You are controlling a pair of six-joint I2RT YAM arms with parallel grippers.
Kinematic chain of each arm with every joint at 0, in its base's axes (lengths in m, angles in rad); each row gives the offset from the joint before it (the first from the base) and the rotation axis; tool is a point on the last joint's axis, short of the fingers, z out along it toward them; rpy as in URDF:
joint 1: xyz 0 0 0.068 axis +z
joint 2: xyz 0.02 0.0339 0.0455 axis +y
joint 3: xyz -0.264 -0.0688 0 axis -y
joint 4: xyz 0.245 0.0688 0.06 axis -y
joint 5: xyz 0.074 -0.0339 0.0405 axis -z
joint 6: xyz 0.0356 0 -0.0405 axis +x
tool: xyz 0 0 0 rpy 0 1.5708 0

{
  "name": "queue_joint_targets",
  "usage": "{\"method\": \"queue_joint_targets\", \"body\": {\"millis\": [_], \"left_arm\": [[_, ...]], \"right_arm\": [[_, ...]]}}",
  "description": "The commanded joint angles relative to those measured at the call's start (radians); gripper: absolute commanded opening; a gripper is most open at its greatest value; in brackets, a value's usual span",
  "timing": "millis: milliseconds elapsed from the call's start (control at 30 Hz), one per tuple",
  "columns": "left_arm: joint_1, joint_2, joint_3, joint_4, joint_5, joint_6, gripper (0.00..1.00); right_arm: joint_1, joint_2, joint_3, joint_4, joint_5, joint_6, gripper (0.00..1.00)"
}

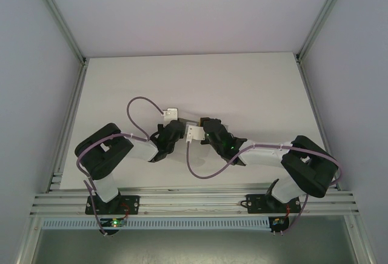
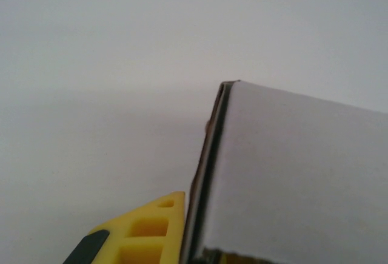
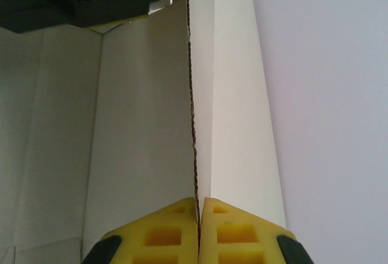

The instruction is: Assemble paper box

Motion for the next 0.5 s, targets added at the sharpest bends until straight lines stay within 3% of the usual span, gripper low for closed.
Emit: {"method": "queue_joint_targets", "body": {"millis": [0,33,100,133,200,333,400,433,467], "left_arm": [[0.095,0.031,-0.073,0.055,-0.058,0.097,0.04],[0.094,0.035,-0.071,0.065,-0.033,0.096,0.09],[0.094,0.044,-0.064,0.083,0.0,0.111,0.07],[0.095,0.044,-0.061,0.086,0.003,0.107,0.0],[0.095,0.033,-0.054,0.073,0.024,0.115,0.0],[0.094,-0.033,-0.069,0.071,0.064,0.105,0.0],[0.093,-0.084,-0.058,0.011,0.088,0.095,0.0],[0.093,-0.109,-0.061,-0.002,0.098,0.088,0.0],[0.093,-0.135,-0.068,-0.005,0.107,0.084,0.0]], "right_arm": [[0.006,0.0,-0.04,-0.214,0.006,0.032,0.0],[0.002,-0.004,-0.034,-0.217,-0.007,0.038,0.0],[-0.008,-0.016,-0.023,-0.212,-0.03,0.061,0.0],[-0.015,-0.02,-0.016,-0.213,-0.044,0.071,0.08],[-0.024,-0.035,-0.001,-0.204,-0.059,0.094,0.23],[-0.042,-0.101,0.035,-0.197,-0.122,0.123,0.37],[-0.042,-0.154,0.048,-0.195,-0.159,0.137,0.69],[-0.043,-0.188,0.05,-0.192,-0.182,0.146,0.77],[-0.042,-0.225,0.047,-0.19,-0.207,0.162,0.98]]}}
